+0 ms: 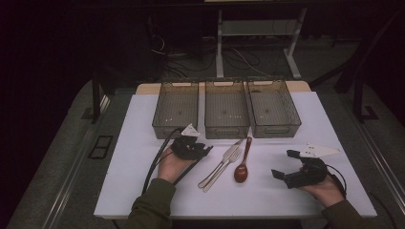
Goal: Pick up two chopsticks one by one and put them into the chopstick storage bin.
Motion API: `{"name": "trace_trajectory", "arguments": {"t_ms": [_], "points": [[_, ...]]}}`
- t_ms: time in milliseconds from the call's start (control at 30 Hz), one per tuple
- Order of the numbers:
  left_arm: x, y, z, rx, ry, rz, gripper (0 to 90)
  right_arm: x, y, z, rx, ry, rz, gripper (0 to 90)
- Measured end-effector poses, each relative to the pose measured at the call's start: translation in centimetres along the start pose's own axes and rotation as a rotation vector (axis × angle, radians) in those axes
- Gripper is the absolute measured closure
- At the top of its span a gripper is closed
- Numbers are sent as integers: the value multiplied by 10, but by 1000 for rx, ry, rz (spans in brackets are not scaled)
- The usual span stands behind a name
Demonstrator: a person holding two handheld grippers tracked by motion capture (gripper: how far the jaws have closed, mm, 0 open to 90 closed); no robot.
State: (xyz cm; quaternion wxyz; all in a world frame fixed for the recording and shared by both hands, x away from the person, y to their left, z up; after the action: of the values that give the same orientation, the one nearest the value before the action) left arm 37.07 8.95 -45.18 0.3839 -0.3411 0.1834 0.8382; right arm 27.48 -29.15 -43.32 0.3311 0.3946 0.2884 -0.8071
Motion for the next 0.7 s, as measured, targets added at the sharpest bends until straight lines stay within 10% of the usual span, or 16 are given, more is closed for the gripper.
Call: {"name": "trace_trajectory", "arguments": {"t_ms": [700], "points": [[7,9,55,-14,126,38,325,3,-3,4,-10,9,-2,3]]}}
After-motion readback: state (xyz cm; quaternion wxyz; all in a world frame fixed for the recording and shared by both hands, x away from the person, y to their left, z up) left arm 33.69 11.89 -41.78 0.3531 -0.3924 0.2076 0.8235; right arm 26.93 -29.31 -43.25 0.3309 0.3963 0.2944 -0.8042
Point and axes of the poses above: each handheld gripper's, and its own axes: z roughly backward along the jaws, x roughly out of its underside, y roughly to its right, the point moved 1 cm from there along -z, roughly forward along the jaws, and after that the axes turned 7 degrees about -x, right-handed, at the moved point
